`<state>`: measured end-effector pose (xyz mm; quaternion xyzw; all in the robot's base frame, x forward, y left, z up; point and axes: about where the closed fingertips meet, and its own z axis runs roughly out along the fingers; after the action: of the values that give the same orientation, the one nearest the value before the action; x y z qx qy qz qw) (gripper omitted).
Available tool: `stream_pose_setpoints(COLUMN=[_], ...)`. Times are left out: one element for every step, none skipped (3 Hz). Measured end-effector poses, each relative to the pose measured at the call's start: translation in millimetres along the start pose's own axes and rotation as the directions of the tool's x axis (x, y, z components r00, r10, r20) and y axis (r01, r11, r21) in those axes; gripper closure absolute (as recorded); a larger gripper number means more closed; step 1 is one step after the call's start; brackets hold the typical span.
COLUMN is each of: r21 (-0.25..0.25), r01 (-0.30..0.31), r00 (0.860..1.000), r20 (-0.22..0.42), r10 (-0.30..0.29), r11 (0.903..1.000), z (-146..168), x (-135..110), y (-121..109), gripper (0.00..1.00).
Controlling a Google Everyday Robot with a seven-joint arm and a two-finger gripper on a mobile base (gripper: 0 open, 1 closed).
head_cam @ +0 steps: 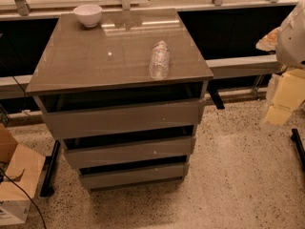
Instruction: Open middle drawer
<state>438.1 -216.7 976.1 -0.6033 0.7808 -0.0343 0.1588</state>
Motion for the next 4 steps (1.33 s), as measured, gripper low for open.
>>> stream_pose_setpoints(r21=[0.000,-0.009,-0.032,-0.046], r01=[0.000,0.002,0.030,0.060], r00=[1.000,0.999,0.994,0.983], r20=[0.000,0.038,0.108,0.174], r10=[0.000,-0.002,-0.027,-0.051], r11=[1.0000,1.0000,0.9990,0.9972], z=[0.1,8.3,25.3,50.3], x=[0.0,-3.2,-10.4,-13.2], y=[0.0,1.9,7.9,16.5], gripper=[0.00,0.00,0.00,0.00])
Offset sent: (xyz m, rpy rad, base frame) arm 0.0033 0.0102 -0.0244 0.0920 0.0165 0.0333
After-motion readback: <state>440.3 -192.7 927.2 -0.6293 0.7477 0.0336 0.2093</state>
